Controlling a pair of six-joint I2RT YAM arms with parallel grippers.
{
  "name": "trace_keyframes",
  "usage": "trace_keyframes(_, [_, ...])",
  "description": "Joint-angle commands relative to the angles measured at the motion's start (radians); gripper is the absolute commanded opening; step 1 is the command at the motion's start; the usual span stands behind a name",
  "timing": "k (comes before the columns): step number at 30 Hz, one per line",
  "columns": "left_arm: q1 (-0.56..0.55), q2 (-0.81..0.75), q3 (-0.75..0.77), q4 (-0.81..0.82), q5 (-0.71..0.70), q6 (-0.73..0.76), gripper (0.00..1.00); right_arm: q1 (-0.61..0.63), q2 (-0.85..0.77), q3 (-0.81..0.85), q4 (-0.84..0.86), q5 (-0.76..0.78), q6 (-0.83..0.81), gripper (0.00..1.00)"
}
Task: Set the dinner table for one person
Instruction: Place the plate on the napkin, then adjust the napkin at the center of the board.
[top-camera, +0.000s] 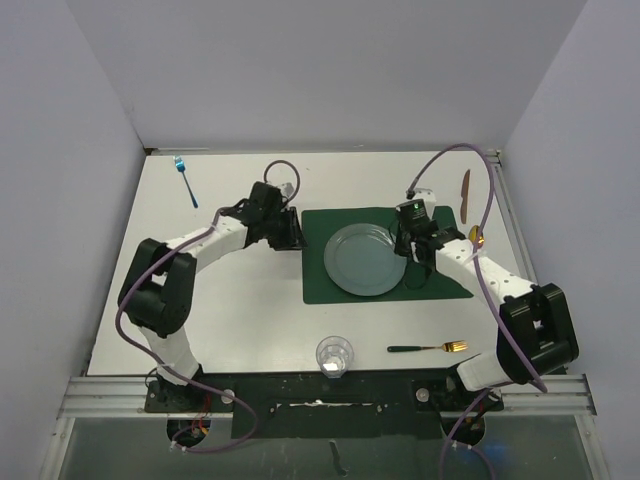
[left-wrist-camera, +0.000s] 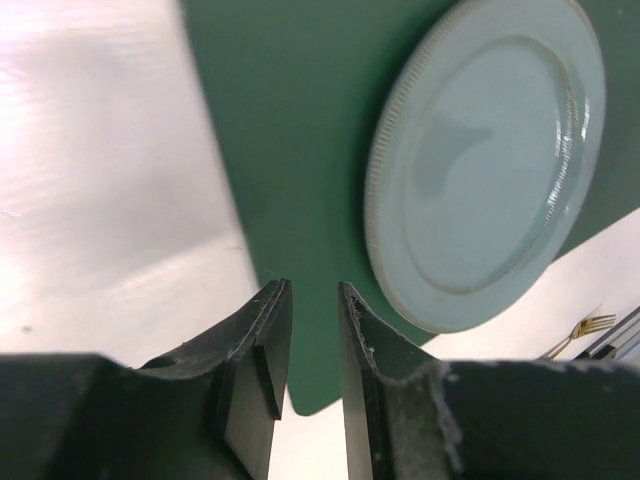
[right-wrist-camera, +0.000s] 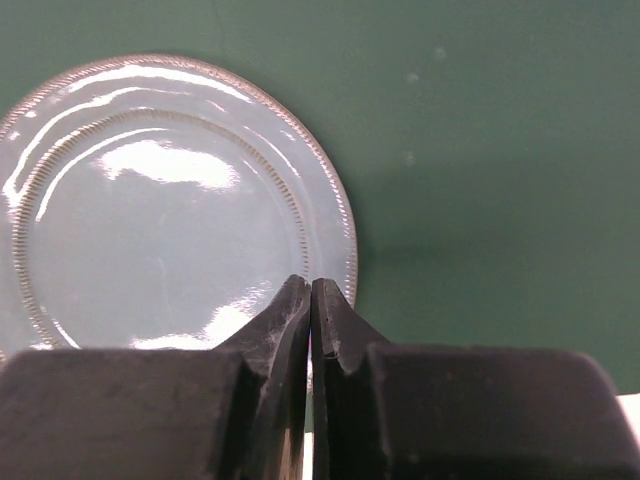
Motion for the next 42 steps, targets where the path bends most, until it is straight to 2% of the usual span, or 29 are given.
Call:
trace_keyframes(1, [-0.079, -0.107, -0.012, -0.017, -0.142, -0.01, 0.24, -0.026, -0.036, -0.034, 0.043, 0.067, -0.002, 0.0])
trace_keyframes(8, [-0.167, -0.116, -0.039, -0.063, -0.28, -0.043, 0.23, -0.128, -0.026, -0.107, 0.065, 0.089, 0.016, 0.0])
trace_keyframes(20, [-0.228, 0.112, -0.008, -0.069, -0.377, -0.05, 0.2, -0.231, 0.056, -0.152, 0.117, 0.057, 0.018, 0.0])
trace_keyframes(28, [-0.239, 0.237, 0.061, -0.149, -0.459, -0.029, 0.17, -0.262, 0.16, -0.145, 0.171, -0.012, 0.013, 0.0])
trace_keyframes(35, [-0.235, 0.236, 0.095, -0.279, -0.585, -0.013, 0.1, -0.264, 0.248, -0.133, 0.199, -0.073, 0.011, 0.0])
trace_keyframes(42, [-0.206, 0.212, 0.09, -0.356, -0.642, -0.005, 0.05, -0.263, 0.323, -0.127, 0.228, -0.177, 0.009, 0.0])
